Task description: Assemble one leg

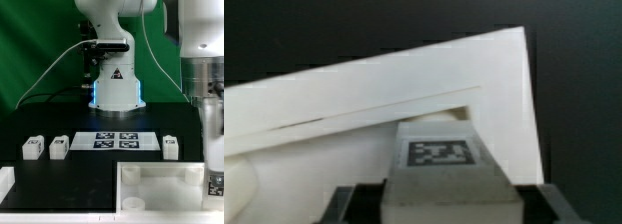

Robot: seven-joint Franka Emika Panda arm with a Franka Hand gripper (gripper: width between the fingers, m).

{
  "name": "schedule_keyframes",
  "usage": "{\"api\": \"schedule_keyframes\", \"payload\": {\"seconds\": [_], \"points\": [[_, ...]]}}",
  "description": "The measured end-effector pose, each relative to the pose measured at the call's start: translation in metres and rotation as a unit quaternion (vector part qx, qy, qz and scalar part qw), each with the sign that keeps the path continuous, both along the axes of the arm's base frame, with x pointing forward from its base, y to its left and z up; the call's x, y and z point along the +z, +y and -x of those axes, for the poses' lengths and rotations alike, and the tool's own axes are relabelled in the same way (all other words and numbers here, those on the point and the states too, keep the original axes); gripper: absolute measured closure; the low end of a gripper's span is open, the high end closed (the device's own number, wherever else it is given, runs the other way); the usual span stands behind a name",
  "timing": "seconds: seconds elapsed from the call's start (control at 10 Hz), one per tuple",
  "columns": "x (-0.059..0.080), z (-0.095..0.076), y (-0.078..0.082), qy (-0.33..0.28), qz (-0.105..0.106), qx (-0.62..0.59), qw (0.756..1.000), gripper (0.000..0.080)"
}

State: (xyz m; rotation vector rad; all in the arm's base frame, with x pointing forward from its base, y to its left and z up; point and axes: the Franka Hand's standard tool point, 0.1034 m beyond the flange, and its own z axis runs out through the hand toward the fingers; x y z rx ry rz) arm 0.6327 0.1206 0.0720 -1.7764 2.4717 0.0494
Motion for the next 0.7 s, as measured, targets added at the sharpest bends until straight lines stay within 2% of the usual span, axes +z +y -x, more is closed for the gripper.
{"api": "schedule_keyframes", "payload": {"seconds": [0.2, 0.5, 0.7], "points": [[0.0006, 0.0, -0.0021, 0.002, 0.002, -0.026, 1.0, 0.0506], [-0.0001, 0.0007, -0.0022, 0.001, 0.007, -0.004, 1.0, 0.0505], [-0.0004, 0.0009, -0.0022, 0.001, 0.008, -0.003, 1.0, 0.0191]]}}
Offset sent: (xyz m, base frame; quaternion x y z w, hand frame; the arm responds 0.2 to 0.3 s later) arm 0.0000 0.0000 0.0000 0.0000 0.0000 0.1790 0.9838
